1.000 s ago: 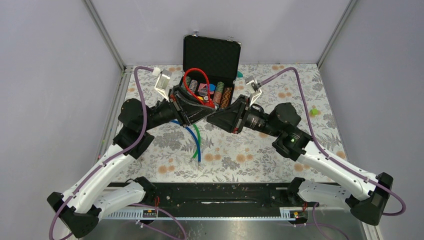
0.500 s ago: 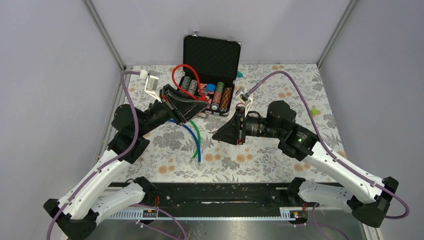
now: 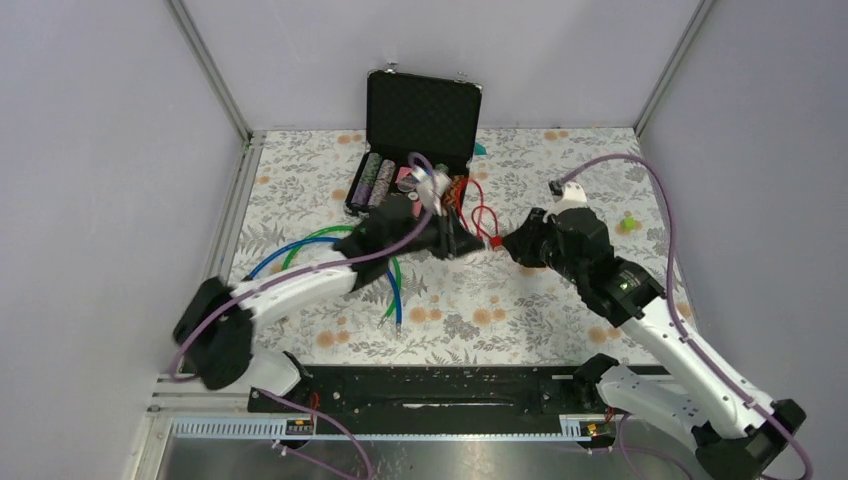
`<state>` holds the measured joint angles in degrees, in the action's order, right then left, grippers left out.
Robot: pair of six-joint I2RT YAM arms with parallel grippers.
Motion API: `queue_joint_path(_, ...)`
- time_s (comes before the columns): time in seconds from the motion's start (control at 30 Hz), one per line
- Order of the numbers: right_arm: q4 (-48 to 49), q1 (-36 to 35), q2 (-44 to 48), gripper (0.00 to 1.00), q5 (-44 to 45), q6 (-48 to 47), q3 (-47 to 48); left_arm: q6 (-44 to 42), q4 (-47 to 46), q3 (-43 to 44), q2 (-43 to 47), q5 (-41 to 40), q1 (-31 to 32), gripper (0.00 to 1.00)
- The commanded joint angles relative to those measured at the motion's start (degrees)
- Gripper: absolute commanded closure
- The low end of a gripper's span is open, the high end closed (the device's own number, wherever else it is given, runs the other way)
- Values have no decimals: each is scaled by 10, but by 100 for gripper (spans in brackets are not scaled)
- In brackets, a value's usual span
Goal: Lock with the key
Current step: Place the lock at the center of the board.
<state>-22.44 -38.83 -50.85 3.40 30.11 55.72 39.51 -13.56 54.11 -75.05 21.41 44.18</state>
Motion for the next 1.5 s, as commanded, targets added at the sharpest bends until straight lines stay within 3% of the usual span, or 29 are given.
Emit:
queue_joint_path(0.0,-58,81,23,100,108,53,-76,27,-72,55,-148,-13,55,100)
queue_joint_path(0.13,-57,144,37,100,138,79,-150,84,-115,138,-316,-26,82,100)
queue_joint_path(0.27,-37,161,72,100,210,114,-220,123,-114,238,-434,-32,96,100)
queue_joint_path(0.5,-13,198,22,100,226,147,-260,149,-65,355,-557,-28,113,82)
queue_joint_path(0.87,36,230,-81,100,231,190,-273,146,49,394,-599,-42,111,42)
queue_joint_path(1.0,37,239,-119,99,228,195,-264,122,77,378,-571,-58,111,13)
queue_joint_path(1.1,41,245,-125,84,228,195,-261,98,97,349,-529,-87,110,1)
queue_joint_path(1.27,41,248,-117,55,221,185,-249,60,115,275,-439,-153,110,1)
queue_joint_path(1.47,31,248,-86,33,204,167,-234,20,135,199,-322,-233,110,1)
